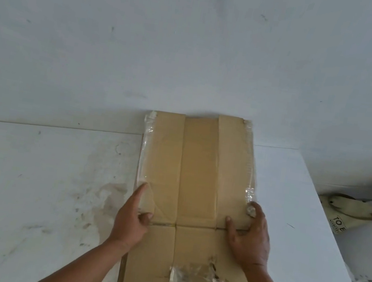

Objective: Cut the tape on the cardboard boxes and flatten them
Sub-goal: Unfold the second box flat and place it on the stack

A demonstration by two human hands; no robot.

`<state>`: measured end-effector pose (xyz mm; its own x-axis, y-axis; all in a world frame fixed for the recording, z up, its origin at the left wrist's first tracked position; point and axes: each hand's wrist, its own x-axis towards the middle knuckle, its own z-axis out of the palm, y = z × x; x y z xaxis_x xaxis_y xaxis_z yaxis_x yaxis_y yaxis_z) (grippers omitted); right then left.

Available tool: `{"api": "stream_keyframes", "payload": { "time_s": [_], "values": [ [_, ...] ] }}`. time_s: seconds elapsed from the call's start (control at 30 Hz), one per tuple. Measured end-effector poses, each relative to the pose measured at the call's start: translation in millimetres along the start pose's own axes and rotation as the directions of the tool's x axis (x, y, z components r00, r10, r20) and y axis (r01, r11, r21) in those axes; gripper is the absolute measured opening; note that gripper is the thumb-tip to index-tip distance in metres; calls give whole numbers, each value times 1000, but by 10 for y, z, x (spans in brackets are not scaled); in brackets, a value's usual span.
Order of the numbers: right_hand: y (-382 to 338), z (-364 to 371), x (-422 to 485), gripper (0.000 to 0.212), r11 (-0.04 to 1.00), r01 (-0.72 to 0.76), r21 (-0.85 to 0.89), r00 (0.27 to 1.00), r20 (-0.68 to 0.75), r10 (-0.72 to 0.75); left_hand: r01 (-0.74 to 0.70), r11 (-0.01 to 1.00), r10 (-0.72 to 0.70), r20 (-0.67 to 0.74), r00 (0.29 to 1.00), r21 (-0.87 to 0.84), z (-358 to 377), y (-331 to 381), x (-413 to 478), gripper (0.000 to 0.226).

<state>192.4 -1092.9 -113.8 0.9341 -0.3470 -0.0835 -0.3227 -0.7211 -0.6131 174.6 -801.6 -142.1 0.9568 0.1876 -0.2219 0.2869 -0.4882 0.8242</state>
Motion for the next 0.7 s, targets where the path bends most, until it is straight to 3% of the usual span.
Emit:
{"api": "stream_keyframes", "payload": {
  "time_s": [0.13,0.3,0.47,0.57,0.7],
  "values": [
    [-67,205,31,72,1000,9,-7,991,130,-8,119,993,-118,-32,993,27,-96,-158,41,81],
    [-69,455,-13,71,993,-57,-101,959,271,82,211,967,-209,-34,977,145,-159,-317,-78,84],
    [-11,436,-36,63,958,-95,-272,977,157,142,234,954,-238,-5,971,189,-109,-318,-16,100],
    [93,405,-57,74,937,-186,-296,969,104,225,284,937,-291,1,957,204,-25,-279,24,107],
    [185,377,-1,90,947,-194,-256,961,144,235,310,880,-323,-24,946,359,75,-184,109,93]
  ]
}}
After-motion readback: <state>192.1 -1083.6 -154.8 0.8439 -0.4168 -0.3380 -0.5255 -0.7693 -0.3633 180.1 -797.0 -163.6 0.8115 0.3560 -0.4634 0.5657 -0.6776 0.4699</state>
